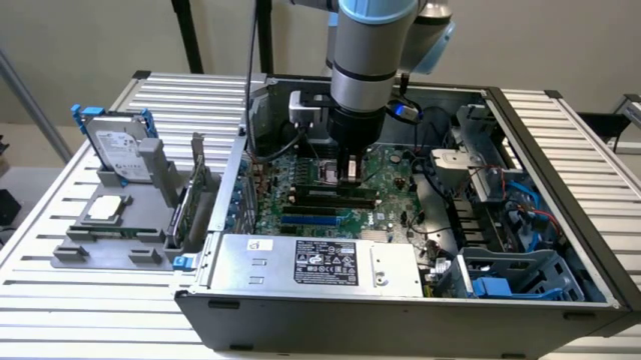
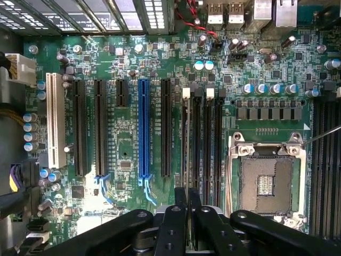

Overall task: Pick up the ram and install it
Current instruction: 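Insert the ram into the slot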

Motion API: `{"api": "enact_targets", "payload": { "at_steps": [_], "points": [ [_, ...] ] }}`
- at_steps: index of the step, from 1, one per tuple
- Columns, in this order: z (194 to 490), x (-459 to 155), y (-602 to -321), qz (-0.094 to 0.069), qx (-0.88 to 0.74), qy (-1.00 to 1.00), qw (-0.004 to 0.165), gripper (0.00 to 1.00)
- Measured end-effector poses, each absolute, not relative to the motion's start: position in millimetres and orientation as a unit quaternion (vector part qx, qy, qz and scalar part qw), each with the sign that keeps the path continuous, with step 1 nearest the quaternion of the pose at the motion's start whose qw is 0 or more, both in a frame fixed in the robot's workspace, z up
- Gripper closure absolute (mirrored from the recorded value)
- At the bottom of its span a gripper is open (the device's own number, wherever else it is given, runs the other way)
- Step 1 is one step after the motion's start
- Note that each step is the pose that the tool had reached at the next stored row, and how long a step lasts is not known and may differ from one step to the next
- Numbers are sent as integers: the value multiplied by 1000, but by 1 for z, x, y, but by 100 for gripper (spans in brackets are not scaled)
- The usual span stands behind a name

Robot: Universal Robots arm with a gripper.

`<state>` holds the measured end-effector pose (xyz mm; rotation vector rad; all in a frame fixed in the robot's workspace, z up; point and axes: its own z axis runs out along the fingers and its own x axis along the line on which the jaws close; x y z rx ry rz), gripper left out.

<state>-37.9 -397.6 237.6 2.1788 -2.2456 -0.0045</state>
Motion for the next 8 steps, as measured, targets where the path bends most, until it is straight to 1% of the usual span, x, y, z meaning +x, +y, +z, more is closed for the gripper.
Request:
{"api": "enact_targets", "payload": {
  "at_steps": [8],
  "points": [
    [235,-40,-398,1,698,-716,4,87]
  ]
}}
